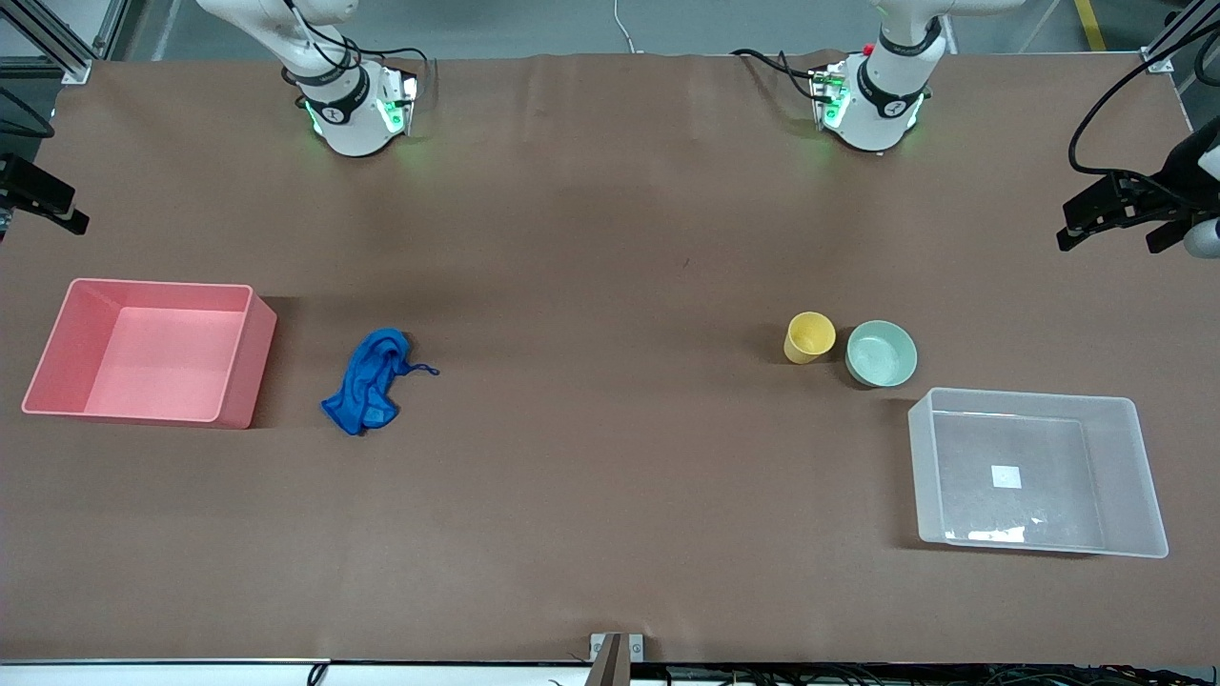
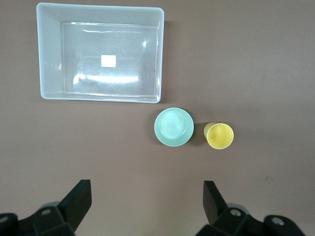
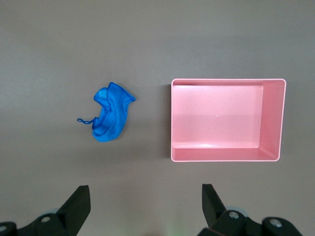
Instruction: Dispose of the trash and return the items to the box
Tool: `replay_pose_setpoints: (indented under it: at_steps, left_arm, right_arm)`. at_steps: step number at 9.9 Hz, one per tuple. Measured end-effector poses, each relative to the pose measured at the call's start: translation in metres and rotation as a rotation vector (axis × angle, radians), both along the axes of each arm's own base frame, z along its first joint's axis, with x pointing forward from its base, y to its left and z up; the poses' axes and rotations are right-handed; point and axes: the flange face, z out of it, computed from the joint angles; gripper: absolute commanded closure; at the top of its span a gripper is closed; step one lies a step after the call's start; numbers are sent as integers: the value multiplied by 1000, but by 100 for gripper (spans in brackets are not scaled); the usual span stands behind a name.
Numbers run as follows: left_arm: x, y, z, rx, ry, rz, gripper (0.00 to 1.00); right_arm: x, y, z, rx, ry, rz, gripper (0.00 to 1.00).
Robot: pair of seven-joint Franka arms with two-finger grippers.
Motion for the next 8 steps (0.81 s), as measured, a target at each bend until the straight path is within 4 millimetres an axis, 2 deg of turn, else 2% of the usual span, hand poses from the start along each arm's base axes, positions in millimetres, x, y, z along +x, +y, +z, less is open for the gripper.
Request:
replay_pose_setpoints:
  at_steps: [5,7,8]
  left_arm:
    - [0,0,-4,0,7,0,2]
    - [2,1,-23,1,30,2,2]
    - [6,3,-48,1,33,6,2]
  right_arm:
    - [0,0,0,0,0,0,0]
    - [1,4,0,-1,-2,14,0]
    - [4,12,-3,-1,-2,30,0]
